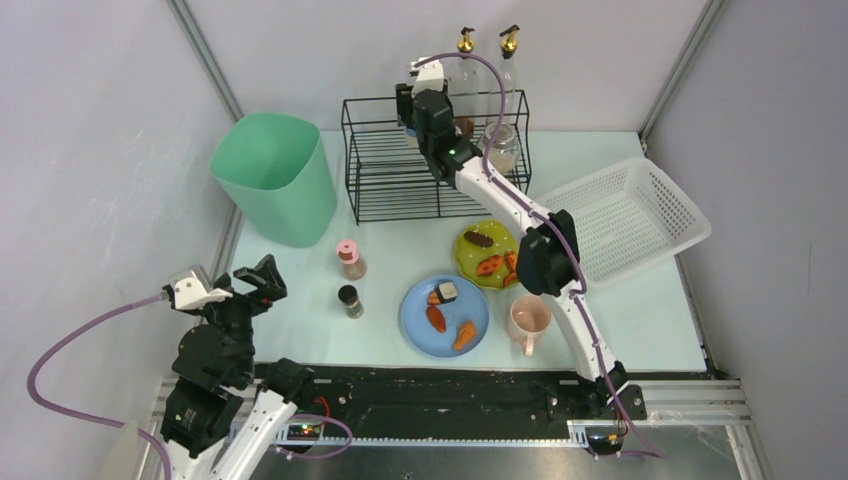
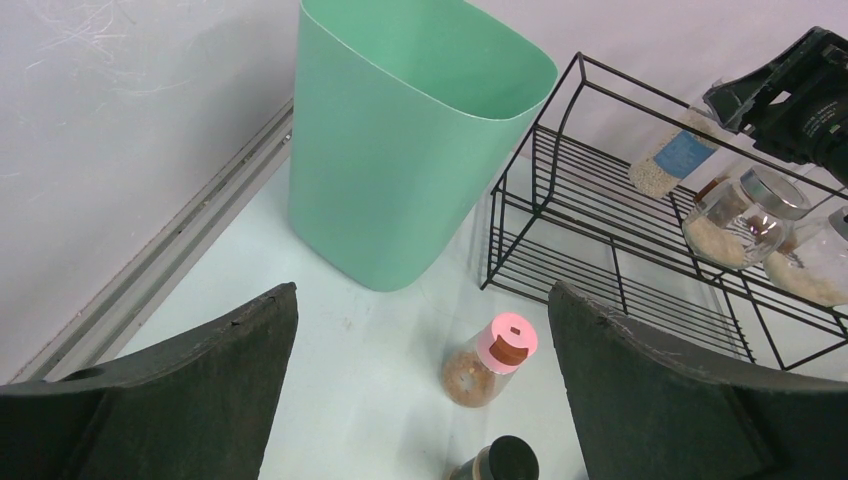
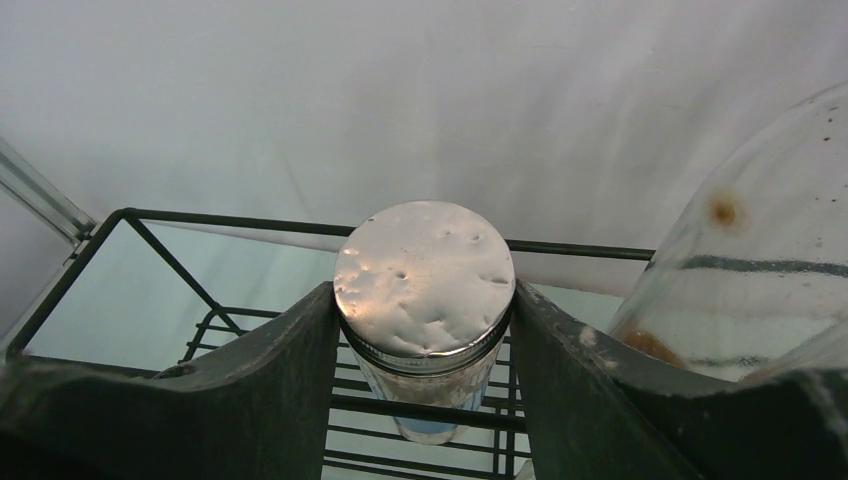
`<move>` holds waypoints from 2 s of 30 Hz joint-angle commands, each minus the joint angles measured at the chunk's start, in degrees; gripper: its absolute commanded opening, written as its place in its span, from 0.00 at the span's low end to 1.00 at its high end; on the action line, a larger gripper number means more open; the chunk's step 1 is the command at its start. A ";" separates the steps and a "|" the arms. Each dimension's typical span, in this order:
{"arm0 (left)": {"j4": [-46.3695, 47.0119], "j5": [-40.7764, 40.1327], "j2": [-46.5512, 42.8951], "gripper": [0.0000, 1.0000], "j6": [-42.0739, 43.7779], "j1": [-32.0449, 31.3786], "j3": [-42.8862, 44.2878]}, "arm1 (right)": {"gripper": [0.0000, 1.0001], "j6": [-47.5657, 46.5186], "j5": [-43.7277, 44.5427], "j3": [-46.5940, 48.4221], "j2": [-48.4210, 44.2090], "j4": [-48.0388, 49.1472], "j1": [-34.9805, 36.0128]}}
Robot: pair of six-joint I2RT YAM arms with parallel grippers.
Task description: Clear the kitchen counter
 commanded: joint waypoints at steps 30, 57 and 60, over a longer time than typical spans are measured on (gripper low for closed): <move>1.44 -0.02 0.05 0.98 -0.20 0.47 -0.30 | 0.87 -14.35 4.97 -23.30 -28.36 8.05 15.30; 1.44 0.41 1.33 0.98 0.33 0.48 -0.21 | 0.99 11.35 -16.42 -40.46 -29.67 -13.12 23.99; 1.47 0.47 1.33 0.98 0.33 0.48 -0.23 | 1.00 12.83 -16.19 -37.94 -26.74 -13.88 24.37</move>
